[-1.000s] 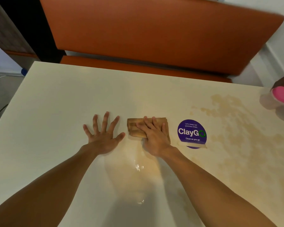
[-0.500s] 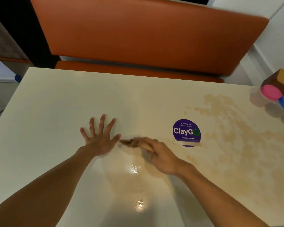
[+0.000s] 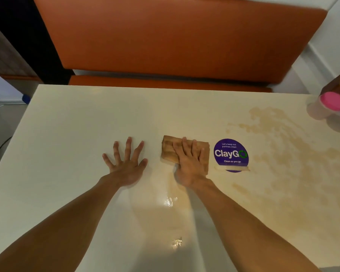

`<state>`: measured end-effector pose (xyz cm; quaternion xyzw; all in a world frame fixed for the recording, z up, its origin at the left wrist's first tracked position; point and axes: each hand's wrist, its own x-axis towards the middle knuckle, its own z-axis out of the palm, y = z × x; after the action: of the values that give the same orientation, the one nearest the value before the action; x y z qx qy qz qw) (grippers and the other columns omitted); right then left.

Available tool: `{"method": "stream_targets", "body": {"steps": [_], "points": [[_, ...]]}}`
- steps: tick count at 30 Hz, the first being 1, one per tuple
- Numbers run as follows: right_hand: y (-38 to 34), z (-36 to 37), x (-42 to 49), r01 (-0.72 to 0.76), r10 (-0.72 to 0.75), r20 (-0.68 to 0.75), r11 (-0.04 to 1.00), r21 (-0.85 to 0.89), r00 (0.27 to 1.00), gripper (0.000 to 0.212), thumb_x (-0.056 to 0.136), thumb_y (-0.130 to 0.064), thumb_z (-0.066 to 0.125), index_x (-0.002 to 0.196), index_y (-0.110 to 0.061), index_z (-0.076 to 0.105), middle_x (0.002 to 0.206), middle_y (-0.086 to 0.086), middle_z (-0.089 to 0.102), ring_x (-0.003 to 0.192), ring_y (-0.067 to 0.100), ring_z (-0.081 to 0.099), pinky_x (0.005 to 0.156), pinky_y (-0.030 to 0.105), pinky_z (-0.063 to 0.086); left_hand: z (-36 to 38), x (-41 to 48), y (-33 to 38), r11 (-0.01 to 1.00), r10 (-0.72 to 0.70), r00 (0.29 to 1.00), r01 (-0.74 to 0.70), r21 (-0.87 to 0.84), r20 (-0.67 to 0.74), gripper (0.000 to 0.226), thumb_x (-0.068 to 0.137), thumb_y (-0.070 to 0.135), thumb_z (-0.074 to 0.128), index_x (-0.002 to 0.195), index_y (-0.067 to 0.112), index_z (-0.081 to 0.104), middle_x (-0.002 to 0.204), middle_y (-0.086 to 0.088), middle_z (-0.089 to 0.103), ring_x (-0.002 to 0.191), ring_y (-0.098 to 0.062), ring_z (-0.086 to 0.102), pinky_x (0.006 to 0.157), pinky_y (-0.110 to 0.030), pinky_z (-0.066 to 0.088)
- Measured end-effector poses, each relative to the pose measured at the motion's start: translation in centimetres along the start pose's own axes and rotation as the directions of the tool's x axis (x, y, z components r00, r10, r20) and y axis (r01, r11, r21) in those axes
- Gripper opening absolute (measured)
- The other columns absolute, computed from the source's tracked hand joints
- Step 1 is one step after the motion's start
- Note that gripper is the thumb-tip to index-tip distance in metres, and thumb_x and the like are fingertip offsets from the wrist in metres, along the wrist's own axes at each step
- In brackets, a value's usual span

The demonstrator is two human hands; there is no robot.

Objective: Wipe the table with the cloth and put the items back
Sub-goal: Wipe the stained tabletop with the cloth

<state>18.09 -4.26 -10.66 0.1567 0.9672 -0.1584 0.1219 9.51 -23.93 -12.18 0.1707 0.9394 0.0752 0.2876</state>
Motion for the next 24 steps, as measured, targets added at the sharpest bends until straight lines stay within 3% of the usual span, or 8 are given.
{"method": "stream_targets", "body": {"steps": [9,17,24], "points": [[-2.3,2.6,-5.1,0.057,-0.055,-0.053,0.998,0.039,0.997,0.074,0.093,-0.017,0.043,0.153,-0.034,0.004,0.161,-0.004,-0.017,0.144,0.026,-0.028,0.111,0.047,-0.025,-0.1,-0.2,-0.3,1.000,0.016,0.999,-0.015,-0.023,0.032,0.059,0.098,0.057,0.012,0.125,0.053,-0.040,0.146,0.014,-0.047,0.137,-0.031,-0.042,0.104,-0.066,-0.023],[-3.9,4.7,-10.6,0.164,-0.158,-0.060,0.980,0.114,0.986,0.073,0.089,-0.018,0.045,0.152,-0.037,0.013,0.160,-0.011,-0.013,0.144,0.024,-0.028,0.113,0.043,-0.026,-0.3,0.1,-1.1,1.000,0.017,0.999,-0.017,-0.006,0.035,0.059,0.098,0.059,0.011,0.137,0.051,-0.032,0.148,0.012,-0.046,0.137,-0.031,-0.041,0.104,-0.067,-0.022],[-4.7,5.5,-16.1,0.240,-0.245,-0.010,0.940,0.244,0.970,0.066,0.088,-0.015,0.046,0.147,-0.038,0.029,0.156,-0.022,-0.008,0.145,0.015,-0.024,0.114,0.040,-0.023,0.2,0.5,-1.2,1.000,0.015,0.999,-0.015,-0.014,0.028,0.059,0.095,0.064,0.012,0.129,0.057,-0.036,0.147,0.017,-0.046,0.138,-0.029,-0.040,0.104,-0.067,-0.022]]}}
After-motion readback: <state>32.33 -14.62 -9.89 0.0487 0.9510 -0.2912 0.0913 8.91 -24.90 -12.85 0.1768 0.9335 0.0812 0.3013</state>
